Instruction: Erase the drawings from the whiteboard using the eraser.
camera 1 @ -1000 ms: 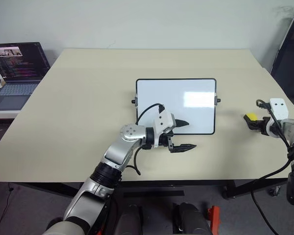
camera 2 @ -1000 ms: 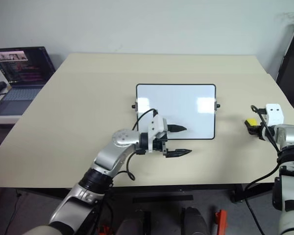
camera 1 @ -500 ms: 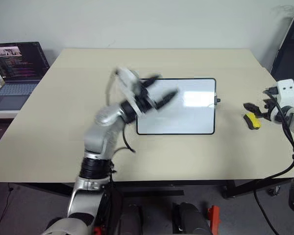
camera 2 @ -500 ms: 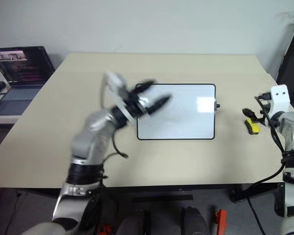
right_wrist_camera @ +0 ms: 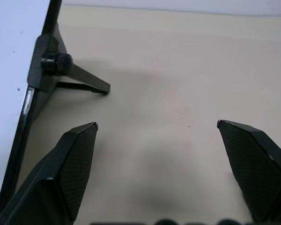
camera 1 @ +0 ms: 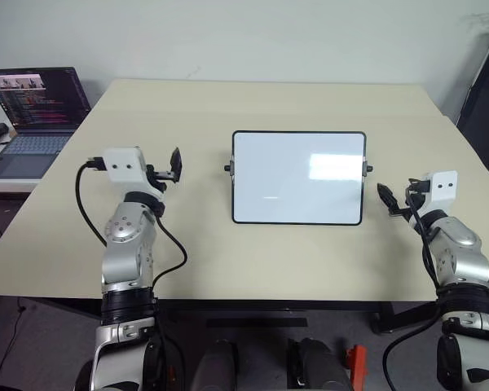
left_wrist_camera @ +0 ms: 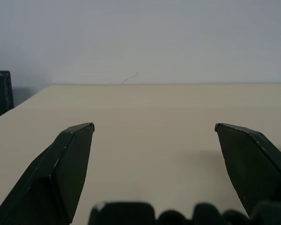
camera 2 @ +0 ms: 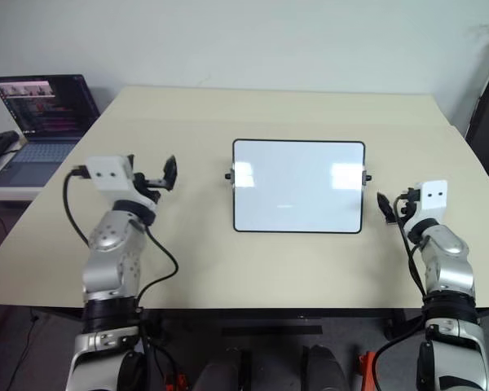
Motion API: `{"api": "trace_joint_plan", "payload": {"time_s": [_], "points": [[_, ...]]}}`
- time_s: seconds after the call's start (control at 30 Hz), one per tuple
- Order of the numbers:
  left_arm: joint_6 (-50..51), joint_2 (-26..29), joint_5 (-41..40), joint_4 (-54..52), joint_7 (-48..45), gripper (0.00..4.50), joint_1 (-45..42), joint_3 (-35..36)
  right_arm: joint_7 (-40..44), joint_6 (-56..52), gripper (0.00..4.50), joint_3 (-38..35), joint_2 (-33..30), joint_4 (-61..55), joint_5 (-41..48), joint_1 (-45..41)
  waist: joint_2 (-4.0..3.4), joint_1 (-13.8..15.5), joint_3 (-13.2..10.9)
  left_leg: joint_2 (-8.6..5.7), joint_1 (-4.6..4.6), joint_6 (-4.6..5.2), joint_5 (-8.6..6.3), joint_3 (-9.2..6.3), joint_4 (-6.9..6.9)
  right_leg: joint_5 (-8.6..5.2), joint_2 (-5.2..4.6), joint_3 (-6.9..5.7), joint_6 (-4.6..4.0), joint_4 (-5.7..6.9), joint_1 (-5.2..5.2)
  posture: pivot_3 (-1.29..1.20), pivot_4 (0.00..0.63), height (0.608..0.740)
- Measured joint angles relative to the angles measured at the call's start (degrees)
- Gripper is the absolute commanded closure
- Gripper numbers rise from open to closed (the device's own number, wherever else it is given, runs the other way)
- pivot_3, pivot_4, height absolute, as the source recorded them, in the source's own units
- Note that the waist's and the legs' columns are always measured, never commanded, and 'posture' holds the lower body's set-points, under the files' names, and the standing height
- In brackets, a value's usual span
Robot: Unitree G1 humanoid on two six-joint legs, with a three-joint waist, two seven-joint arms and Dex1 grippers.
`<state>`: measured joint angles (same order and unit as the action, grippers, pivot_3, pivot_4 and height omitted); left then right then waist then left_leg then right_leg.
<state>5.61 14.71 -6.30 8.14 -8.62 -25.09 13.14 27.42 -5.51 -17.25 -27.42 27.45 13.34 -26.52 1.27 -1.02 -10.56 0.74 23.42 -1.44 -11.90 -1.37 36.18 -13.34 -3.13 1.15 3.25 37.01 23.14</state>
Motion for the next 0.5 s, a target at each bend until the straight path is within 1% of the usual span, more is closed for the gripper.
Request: {"api": "trace_joint_plan", "payload": {"time_s": [0.17, 0.33, 0.5], "points": [[-7.4, -2.79, 3.36, 9.18, 0.17, 0.0, 3.78, -4.88, -0.44, 3.93, 0.02, -0.89, 3.12, 1.05, 1.45, 2.12, 0.01, -0.09, 0.0, 0.02, 0.0, 0.0, 0.0, 0.0, -0.03, 0.0, 0.01, -0.01, -0.01, 0.01, 0.02, 0.0, 0.15, 0.74], [-15.79, -4.08, 4.82, 15.88, 3.0, 0.0, 3.89, -5.4, -2.23, 6.14, 0.02, -0.94, 6.77, 1.03, 2.04, 4.97, -0.01, -0.48, 0.0, 0.02, -0.02, 0.0, 0.0, 0.0, -0.02, 0.0, 0.01, 0.01, -0.01, 0.05, 0.02, 0.0, 0.15, 0.74], [-19.75, -6.02, 5.34, 19.74, 5.55, 0.0, 3.65, -5.68, -4.69, 8.63, 0.02, -0.71, 7.98, 1.03, 1.35, 5.46, -0.01, -0.48, 0.01, 0.01, -0.02, 0.0, 0.0, -0.01, -0.02, 0.0, 0.0, -0.02, 0.0, 0.05, 0.02, 0.0, 0.15, 0.74]]}}
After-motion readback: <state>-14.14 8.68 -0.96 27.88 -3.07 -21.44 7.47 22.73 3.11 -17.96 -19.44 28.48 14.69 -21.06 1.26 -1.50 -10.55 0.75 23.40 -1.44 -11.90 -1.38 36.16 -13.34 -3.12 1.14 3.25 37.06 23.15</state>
